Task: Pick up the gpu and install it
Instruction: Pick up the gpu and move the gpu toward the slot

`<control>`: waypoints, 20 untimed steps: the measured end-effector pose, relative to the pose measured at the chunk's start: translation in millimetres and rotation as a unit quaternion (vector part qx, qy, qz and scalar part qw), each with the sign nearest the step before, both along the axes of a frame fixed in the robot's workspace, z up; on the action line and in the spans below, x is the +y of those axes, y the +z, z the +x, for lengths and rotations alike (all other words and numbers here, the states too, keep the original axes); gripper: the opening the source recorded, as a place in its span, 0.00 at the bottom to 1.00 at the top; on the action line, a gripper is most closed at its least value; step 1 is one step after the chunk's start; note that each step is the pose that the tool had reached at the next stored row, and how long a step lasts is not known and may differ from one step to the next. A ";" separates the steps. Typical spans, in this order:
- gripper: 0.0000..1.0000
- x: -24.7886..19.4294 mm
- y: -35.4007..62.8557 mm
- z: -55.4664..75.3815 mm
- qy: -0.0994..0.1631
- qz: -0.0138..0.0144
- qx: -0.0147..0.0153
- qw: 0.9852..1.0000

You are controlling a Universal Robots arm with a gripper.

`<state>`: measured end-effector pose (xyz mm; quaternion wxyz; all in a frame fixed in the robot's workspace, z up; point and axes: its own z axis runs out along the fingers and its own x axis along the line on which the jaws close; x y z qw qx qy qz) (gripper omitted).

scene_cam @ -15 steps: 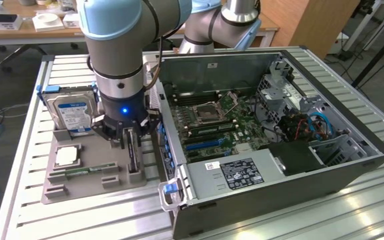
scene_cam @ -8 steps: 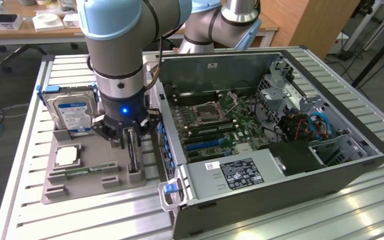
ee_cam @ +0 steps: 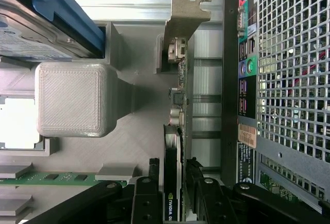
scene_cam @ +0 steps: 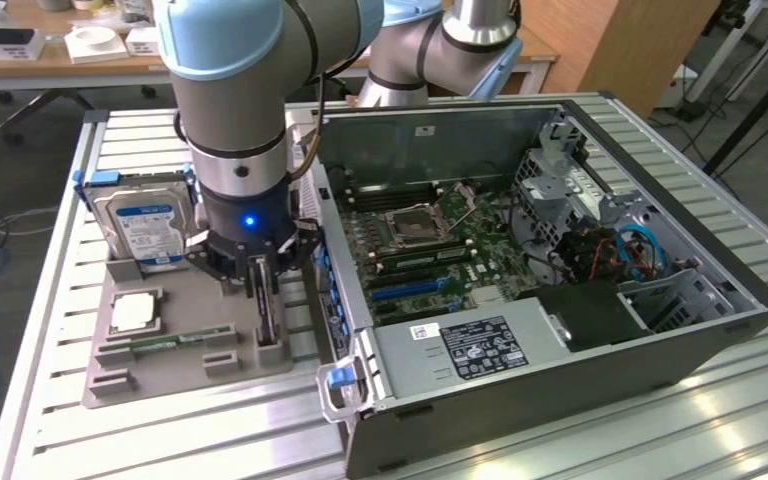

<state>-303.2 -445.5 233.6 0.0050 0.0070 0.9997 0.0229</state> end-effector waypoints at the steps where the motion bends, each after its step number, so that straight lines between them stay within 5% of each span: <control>1: 0.35 0.0 0.0 0.0 0.000 0.000 0.000 1.000; 7: 0.26 0.0 0.0 0.0 0.000 0.000 0.000 1.000; 20: 0.26 0.0 0.0 0.0 0.000 0.000 0.000 1.000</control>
